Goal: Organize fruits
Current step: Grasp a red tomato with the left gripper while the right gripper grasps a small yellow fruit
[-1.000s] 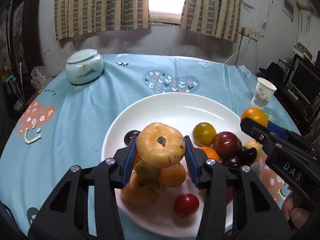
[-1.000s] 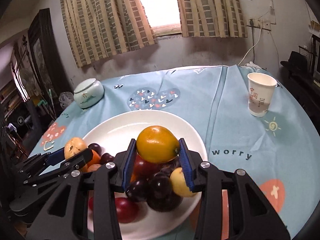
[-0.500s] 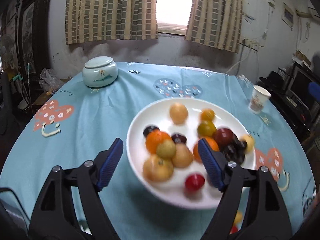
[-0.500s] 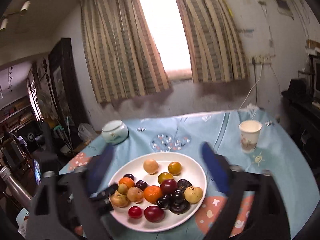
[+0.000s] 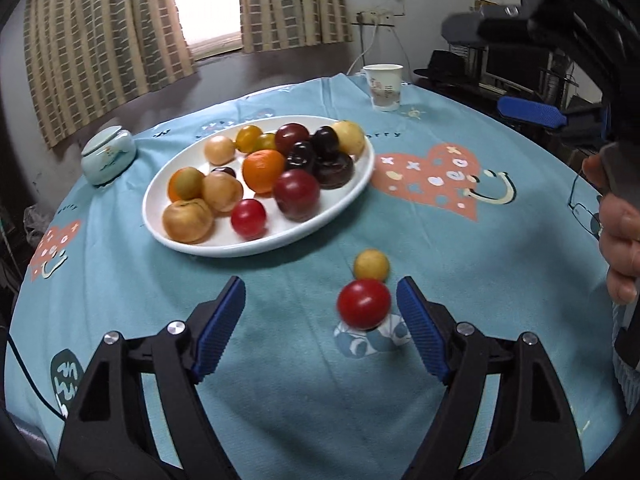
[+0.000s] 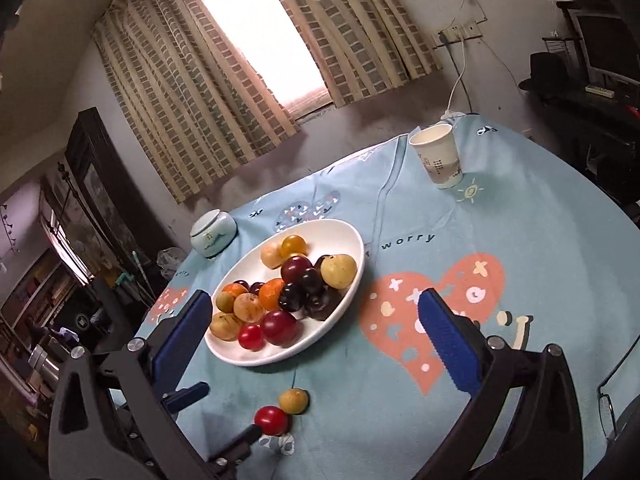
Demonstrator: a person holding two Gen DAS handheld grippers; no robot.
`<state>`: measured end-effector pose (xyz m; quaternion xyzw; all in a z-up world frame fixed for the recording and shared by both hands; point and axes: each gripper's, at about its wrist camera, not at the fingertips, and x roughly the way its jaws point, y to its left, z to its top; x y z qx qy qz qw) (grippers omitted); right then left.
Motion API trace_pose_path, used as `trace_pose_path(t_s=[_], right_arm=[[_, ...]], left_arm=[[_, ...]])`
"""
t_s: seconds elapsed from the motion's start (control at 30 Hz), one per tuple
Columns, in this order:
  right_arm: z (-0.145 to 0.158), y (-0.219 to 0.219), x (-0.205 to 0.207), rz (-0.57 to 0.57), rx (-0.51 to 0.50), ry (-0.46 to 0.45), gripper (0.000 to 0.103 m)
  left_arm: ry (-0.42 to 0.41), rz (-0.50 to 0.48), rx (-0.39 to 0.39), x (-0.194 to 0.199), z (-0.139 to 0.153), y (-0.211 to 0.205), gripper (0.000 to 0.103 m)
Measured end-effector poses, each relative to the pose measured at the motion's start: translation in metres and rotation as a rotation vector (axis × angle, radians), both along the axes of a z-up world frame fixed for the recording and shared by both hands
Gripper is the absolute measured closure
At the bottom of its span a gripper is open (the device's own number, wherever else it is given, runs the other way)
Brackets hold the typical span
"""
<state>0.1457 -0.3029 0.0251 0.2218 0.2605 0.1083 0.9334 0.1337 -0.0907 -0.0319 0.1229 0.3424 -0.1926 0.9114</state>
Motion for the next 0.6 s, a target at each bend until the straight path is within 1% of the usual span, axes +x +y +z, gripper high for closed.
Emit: trace_pose_path(t_s=[0.13,0.2,0.3,0.37,0.43,0.47,0.5,0.53,0.6], right_arm=[[0.002,0.008,-0.001,0.021,-0.020,0.002,0.001],[0.003,0.009,0.001,0.024,-0.025,0.007,0.001],[0.002,0.008,0.001,0.022,-0.022,0.015,0.001],[0.000,0.008,0.002,0.021,-0.023,0.023,0.001],[-0.002,0.009,0.003,0.023,-0.027,0.032,0.001],[-0.003,0.010,0.004,0.025,-0.031,0.038,0.001],[-0.004,0.011,0.005,0.028,-0.036,0.041,0.001],[-0.004,0.012,0.006,0.031,-0.041,0.045,0.001],[-0.006,0.014,0.007,0.037,-0.055,0.054,0.001]], left_arm=[[0.033,-0.022,0.012,0.008,-0.009,-0.007,0.023],[0.063,-0.039,0.019,0.012,-0.014,-0.011,0.024],[0.090,-0.049,-0.014,0.016,-0.014,-0.010,0.027],[0.112,-0.052,-0.022,0.020,-0.016,-0.011,0.032],[0.143,-0.059,-0.026,0.024,-0.019,-0.012,0.048],[0.161,-0.060,-0.028,0.026,-0.021,-0.012,0.054],[0.178,-0.064,-0.034,0.028,-0.023,-0.012,0.062],[0.190,-0.071,-0.045,0.029,-0.024,-0.012,0.066],[0.181,-0.069,-0.046,0.027,-0.023,-0.012,0.069]])
